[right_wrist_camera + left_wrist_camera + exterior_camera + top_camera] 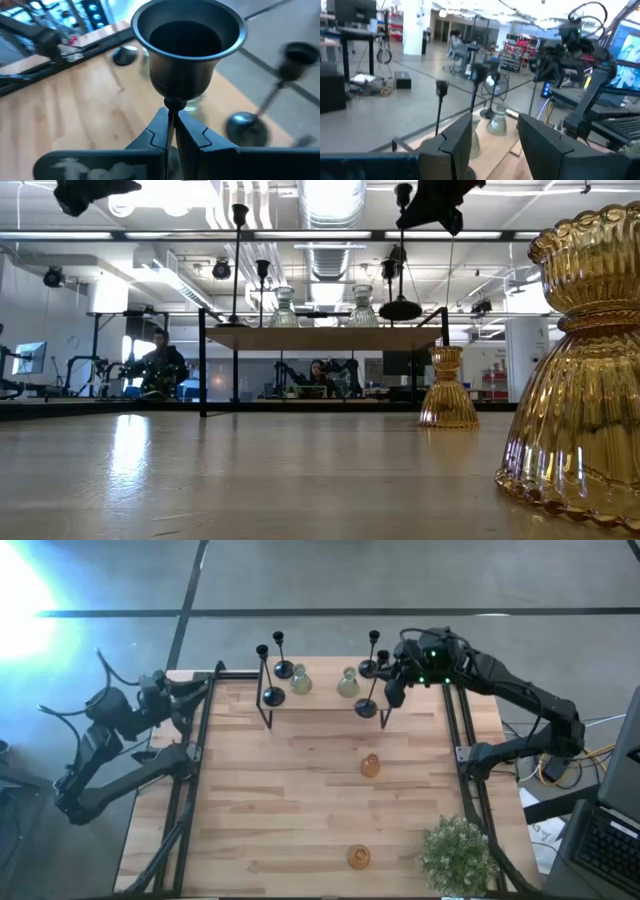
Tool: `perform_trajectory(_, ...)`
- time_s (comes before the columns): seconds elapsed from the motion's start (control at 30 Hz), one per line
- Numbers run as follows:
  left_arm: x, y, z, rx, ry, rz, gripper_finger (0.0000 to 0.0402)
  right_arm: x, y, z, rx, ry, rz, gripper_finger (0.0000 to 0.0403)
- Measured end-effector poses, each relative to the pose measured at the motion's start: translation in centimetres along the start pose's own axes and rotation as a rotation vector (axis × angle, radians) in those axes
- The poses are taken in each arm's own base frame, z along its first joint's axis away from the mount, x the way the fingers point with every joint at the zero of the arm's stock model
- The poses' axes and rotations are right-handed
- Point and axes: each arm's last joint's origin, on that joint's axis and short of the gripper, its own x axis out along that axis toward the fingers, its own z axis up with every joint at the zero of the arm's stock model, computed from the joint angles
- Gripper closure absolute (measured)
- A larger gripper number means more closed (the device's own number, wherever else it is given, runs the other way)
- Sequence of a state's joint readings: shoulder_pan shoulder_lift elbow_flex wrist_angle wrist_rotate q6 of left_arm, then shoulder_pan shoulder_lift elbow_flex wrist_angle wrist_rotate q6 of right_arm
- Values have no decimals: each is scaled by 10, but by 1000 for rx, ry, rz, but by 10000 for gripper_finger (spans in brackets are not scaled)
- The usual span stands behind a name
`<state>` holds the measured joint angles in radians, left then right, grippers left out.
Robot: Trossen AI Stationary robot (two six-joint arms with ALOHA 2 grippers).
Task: Pick & Place candle stick holders
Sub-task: Put the black candle holder on the shelf
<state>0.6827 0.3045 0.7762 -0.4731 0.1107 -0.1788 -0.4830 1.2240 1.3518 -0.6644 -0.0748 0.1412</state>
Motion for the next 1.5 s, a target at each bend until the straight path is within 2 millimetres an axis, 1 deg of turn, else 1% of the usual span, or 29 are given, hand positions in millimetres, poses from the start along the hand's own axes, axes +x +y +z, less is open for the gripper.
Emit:
perform_trajectory(0.23,7,2,-5,-4,-43,15,239,-1,-21,2,-30,-2,-74,392)
perform_trajectory(0.5,11,3,-4,-1,-85,9,239,-3,-33,2,-48,3,-111,392)
perform_trajectory(0.87,11,3,-2,0,-104,21,239,18,-37,0,-53,62,-86,392)
perform_trajectory(1.5,11,3,-2,-30,-108,41,239,6,-34,2,-27,88,-83,392)
